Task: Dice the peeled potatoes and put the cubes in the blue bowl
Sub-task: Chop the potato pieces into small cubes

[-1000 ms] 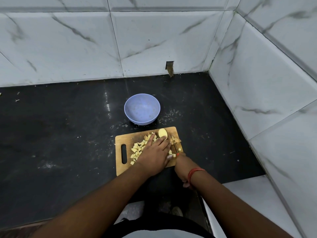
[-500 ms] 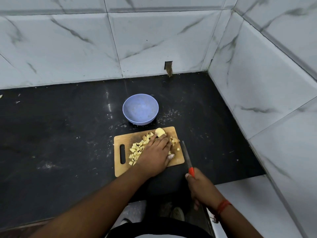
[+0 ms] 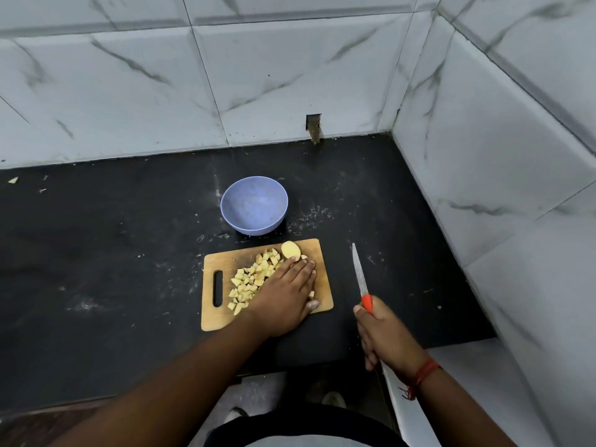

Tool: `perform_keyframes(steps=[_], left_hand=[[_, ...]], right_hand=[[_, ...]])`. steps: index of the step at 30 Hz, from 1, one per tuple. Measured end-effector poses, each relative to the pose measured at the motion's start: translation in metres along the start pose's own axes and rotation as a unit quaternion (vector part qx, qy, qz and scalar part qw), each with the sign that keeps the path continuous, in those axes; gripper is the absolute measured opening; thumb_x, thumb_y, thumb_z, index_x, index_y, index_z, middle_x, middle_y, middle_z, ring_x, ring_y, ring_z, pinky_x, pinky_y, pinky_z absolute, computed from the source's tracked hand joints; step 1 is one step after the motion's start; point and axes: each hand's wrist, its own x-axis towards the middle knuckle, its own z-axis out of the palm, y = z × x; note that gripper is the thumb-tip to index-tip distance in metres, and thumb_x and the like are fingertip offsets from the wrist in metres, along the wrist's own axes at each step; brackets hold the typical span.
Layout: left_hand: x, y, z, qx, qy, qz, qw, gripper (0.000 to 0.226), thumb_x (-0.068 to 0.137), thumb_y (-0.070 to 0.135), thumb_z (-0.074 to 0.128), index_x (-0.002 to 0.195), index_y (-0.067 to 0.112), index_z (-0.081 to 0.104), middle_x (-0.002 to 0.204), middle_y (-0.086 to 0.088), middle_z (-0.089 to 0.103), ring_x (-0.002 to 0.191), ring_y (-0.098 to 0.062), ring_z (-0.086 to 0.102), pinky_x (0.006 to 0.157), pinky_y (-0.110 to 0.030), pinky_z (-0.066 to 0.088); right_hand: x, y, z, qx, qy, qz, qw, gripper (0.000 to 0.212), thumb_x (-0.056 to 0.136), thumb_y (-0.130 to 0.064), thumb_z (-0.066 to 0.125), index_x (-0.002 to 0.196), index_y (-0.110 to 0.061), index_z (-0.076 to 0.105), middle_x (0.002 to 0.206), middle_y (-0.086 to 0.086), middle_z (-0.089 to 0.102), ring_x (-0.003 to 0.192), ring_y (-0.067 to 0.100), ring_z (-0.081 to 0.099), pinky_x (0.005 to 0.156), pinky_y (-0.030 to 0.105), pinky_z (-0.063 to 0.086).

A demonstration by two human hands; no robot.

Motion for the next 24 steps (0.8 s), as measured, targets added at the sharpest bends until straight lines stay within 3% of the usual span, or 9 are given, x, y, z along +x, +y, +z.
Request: perform_keyframes(steps=[4,7,10,16,21,24], left_hand=[[-0.008,-0.002,-0.003,-0.045,0.015,-0.023,0.999,0.068,0.106,0.053,0.023,0.154,0.006,0.037,0.164,-0.012,0.027,0.154,-0.026,0.018,0.125,-0.047,0.007],[-0.016,0.002,-0.004,-0.062,0.059,-0.016,0.996,0.063,0.107,0.049,0.029,0.153,0.006,0.035,0.164,-0.014,0.026,0.154,-0.027,0.018,0.124,-0.049,0.015],[-0.023,0.008,0.006,-0.044,0.06,0.041,0.996,0.063,0.108,0.048,0.029,0.156,0.007,0.03,0.165,-0.012,0.024,0.154,-0.028,0.015,0.124,-0.05,0.017],[-0.03,-0.013,0.019,-0.046,0.042,-0.05,0.997,0.063,0.107,0.048,0.023,0.157,0.011,0.03,0.166,-0.01,0.022,0.155,-0.029,0.013,0.123,-0.052,0.018],[-0.038,-0.022,0.02,-0.061,0.042,-0.042,0.996,0.064,0.107,0.05,0.026,0.16,0.013,0.02,0.168,-0.01,0.013,0.156,-0.028,0.006,0.124,-0.053,0.015],[-0.039,-0.021,0.012,-0.1,0.066,-0.068,0.99,0.065,0.107,0.053,0.026,0.159,0.013,0.024,0.168,-0.009,0.015,0.156,-0.024,0.007,0.125,-0.051,0.011]], right_hand=[[0.013,-0.008,0.0,-0.025,-0.007,-0.011,1.0,0.014,0.103,-0.028,0.04,0.098,-0.018,0.048,0.055,0.006,0.049,0.041,0.021,0.047,0.045,0.03,0.047],[0.035,-0.019,0.009,-0.053,0.038,-0.055,0.996,0.014,0.103,-0.022,0.038,0.097,-0.016,0.048,0.066,0.007,0.058,0.048,0.019,0.054,0.047,0.031,0.049],[0.07,-0.018,0.026,-0.105,0.08,-0.095,0.987,0.011,0.1,-0.02,0.04,0.093,-0.02,0.049,0.081,0.005,0.065,0.066,0.02,0.063,0.067,0.044,0.057],[0.095,-0.016,0.064,-0.156,0.071,-0.108,0.979,0.011,0.097,-0.014,0.044,0.104,-0.015,0.052,0.106,0.004,0.064,0.096,0.021,0.063,0.087,0.04,0.052],[0.104,-0.014,0.063,-0.138,0.116,-0.113,0.977,0.009,0.094,-0.019,0.042,0.094,-0.02,0.05,0.094,0.004,0.064,0.085,0.022,0.065,0.079,0.046,0.055],[0.109,-0.03,0.061,-0.15,0.164,-0.14,0.965,0.009,0.097,-0.013,0.044,0.099,-0.011,0.052,0.095,0.005,0.063,0.083,0.021,0.061,0.073,0.032,0.047]])
